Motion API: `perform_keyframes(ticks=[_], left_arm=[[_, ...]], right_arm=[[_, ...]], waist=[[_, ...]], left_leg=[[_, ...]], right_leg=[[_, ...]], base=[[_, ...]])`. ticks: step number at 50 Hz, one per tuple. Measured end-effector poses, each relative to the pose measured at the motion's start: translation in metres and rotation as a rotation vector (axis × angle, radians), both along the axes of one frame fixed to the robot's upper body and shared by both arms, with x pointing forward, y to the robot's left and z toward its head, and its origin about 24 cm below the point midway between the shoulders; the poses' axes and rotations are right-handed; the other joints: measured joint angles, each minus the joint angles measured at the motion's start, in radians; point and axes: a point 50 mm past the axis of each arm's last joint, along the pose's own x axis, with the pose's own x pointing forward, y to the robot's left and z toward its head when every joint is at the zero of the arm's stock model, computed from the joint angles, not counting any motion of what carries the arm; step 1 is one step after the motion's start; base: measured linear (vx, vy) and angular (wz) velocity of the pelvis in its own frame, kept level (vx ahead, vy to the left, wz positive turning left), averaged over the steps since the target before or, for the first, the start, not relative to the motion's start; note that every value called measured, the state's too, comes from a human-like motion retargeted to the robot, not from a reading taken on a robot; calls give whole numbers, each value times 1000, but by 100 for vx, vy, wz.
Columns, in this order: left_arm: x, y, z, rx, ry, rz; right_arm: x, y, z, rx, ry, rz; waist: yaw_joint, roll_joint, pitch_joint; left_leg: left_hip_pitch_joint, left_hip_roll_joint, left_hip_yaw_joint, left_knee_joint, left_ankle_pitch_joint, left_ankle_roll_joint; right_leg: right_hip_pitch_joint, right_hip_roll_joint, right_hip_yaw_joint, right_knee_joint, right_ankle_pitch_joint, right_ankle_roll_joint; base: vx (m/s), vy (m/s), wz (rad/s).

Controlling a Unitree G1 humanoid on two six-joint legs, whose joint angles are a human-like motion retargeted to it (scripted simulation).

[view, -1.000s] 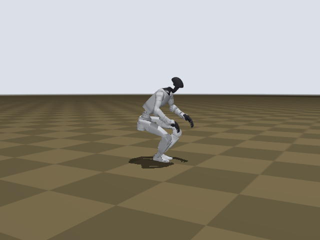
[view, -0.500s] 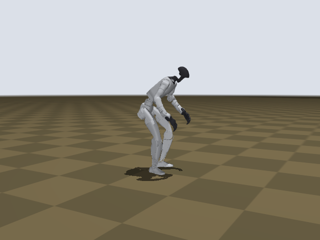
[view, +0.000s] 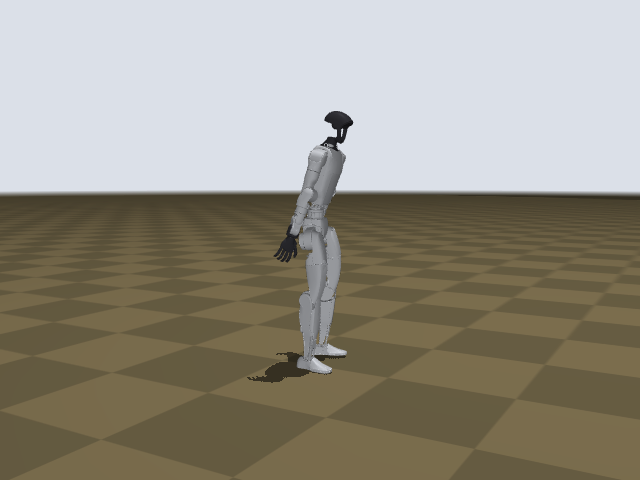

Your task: Upper body actions

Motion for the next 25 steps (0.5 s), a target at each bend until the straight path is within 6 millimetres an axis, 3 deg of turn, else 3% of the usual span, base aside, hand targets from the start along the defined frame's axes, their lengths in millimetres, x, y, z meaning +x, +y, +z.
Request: perform_keyframes(ticks=[3, 5, 9, 15, 21, 25], left_arm=[[1, 7, 0, 49, -7, -81], [8, 14, 0, 83, -30, -123], [23, 20, 0, 121, -95, -179], [42, 10, -3, 149, -163, -175], [86, 3, -2, 147, -288, -186], [131, -1, 4, 138, -426, -227]], right_arm=[[1, 5, -2, 21, -2, -14], [5, 9, -3, 35, -24, 0], [21, 10, -3, 47, -87, 102], [54, 6, 1, 35, -151, 254], [99, 26, 7, 105, -303, 230], [138, 41, 18, 146, -446, 288]], waist=[[-3, -1, -25], [-13, -12, -32], [5, -27, -63], [-30, 23, -118], [-53, 6, -73], [-39, -3, -29]], left_leg=[[-28, -1, -100, 40, 45, -36], [-45, -21, -210, 70, 41, -29], [-17, 1, -84, 53, -27, 50], [-2, 28, 1, -1, -17, 20], [-30, 19, 35, 8, -27, 39], [-83, 32, 87, 39, -43, 48]], right_leg=[[18, 0, -27, -4, -12, -6], [32, -13, -52, -6, -15, -5], [38, -30, -35, -8, -18, -4], [6, -8, -21, 0, -16, 7], [-45, -42, -34, 21, 12, 30], [-146, -62, -21, 99, -23, 25]], base=[[8, -13, 55], [1, -10, 65], [5, 2, 4], [9, 17, -10], [-7, 14, -27], [-26, 11, -63]])
